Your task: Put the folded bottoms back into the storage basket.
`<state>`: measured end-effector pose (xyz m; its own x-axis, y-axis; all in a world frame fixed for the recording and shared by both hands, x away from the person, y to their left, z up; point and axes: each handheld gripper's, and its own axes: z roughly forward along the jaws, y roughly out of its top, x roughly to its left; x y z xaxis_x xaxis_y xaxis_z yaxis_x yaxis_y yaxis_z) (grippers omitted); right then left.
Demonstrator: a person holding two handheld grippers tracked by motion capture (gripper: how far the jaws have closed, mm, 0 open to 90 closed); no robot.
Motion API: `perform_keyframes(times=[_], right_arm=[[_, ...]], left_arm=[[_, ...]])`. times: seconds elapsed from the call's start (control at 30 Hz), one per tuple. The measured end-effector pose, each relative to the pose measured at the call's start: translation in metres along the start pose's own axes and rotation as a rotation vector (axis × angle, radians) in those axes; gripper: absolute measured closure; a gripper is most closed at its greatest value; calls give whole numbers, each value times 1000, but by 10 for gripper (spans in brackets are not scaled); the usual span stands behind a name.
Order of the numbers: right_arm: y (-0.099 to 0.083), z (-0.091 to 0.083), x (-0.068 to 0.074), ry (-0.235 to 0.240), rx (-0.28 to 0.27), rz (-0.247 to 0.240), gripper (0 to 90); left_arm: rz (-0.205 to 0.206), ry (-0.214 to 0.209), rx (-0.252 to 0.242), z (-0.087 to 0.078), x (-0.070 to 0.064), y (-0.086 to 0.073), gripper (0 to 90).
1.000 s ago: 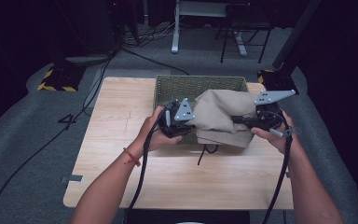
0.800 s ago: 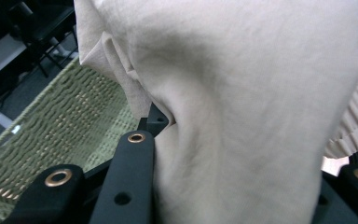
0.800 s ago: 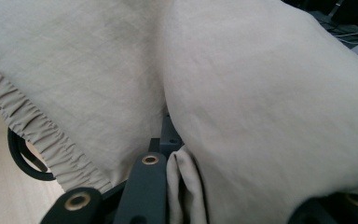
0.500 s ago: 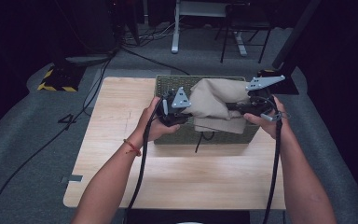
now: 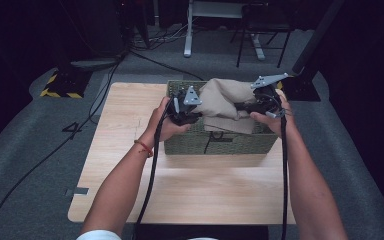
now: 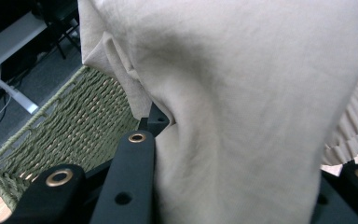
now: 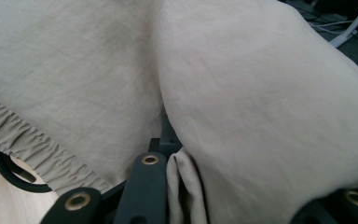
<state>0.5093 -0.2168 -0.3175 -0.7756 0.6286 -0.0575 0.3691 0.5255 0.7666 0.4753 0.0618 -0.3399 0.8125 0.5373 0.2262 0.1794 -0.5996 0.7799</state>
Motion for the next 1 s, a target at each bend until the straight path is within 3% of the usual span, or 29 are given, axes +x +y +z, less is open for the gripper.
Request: perform_keyframes(times=[0.57,1.0], right_arm=[[-12,37,-16,-21,62,46,757],[-23,64,-22,-12,119,71,752]], left_arm=[[-36,-4,83,36,12,-9,702],[-1,19,177,56,13,-18,691]])
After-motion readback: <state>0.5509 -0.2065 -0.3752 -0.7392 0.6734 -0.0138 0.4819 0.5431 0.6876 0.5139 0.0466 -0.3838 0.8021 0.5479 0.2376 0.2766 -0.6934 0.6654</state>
